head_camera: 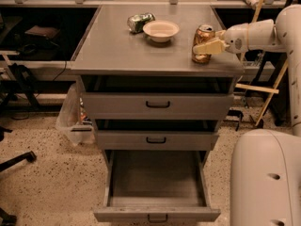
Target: Place orange can into bottom drawer
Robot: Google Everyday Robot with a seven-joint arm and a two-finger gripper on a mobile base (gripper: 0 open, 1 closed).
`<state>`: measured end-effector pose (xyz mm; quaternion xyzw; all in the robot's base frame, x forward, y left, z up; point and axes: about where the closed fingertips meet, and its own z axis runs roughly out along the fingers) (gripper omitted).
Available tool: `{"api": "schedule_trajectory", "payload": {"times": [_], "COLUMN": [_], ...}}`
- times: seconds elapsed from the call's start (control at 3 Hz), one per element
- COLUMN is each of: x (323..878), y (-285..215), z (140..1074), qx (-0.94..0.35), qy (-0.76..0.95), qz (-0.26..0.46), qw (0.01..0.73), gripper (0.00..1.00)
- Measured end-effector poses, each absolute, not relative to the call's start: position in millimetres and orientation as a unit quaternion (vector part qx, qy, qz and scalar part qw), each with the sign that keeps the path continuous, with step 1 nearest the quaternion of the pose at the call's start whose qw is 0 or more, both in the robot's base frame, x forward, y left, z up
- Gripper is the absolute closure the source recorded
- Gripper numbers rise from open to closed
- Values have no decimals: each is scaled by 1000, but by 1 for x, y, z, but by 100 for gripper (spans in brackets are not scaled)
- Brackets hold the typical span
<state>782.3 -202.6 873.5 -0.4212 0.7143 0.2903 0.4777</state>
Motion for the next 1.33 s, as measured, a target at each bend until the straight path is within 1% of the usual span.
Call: {"api": "schedule_trajectory", "payload": {"times": [0.33,0.67,1.0,1.33], "x": [782,759,704,643], "y": [-203,-214,-255,-278], "z": [873,875,947,1047], "qx": [-421,-423,-411,-393], "qy": [714,708,676,629], "qz": [290,308,292,237], "qw": [478,474,537,627], "gripper": [85,100,100,100]}}
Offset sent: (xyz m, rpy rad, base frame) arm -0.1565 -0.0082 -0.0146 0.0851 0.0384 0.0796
